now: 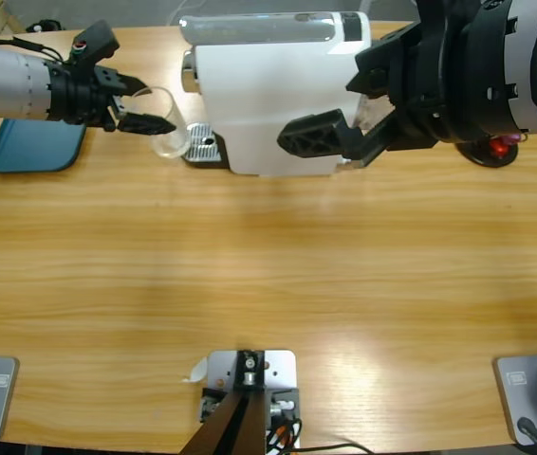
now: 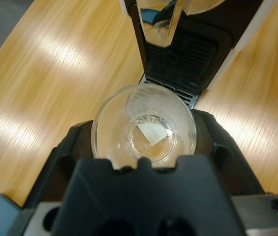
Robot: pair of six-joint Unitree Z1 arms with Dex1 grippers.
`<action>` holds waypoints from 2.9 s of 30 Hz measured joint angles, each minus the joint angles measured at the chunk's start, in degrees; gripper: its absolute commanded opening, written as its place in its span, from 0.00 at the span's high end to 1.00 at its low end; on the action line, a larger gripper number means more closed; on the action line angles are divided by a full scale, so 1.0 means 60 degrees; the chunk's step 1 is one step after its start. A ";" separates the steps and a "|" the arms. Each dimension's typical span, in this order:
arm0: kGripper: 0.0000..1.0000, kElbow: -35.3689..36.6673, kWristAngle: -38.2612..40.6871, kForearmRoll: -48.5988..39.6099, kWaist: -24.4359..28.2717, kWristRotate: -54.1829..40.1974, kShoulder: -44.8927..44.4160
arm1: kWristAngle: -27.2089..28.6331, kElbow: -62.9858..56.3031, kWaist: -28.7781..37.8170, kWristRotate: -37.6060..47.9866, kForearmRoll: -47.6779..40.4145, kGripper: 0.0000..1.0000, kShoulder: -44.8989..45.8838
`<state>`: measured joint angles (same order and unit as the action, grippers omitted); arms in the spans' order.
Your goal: Pour coffee
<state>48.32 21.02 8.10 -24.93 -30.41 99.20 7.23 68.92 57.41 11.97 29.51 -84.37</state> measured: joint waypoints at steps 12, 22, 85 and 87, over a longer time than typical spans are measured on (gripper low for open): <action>1.00 0.0678 0.0138 0.0139 -0.0851 0.0001 0.0834 | -0.0083 -0.0308 -0.0155 0.0000 -0.0103 0.00 -0.0001; 1.00 0.1058 -0.0195 0.0155 -0.0809 0.0007 0.1062 | -0.0083 -0.0442 -0.0179 0.0000 -0.0159 0.00 -0.0001; 0.01 -0.1539 -0.1608 -0.2988 -0.0092 0.1861 -0.4423 | -0.1100 0.5313 -0.3182 -0.1478 0.3208 1.00 -0.2656; 0.01 -0.1544 -0.1614 -0.2988 -0.0092 0.1861 -0.4423 | -0.0974 0.5318 -0.3191 -0.1516 0.3263 1.00 -0.2662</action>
<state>39.06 11.34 -9.83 -25.48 -19.25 72.66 1.38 100.83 38.27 2.87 49.09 -100.34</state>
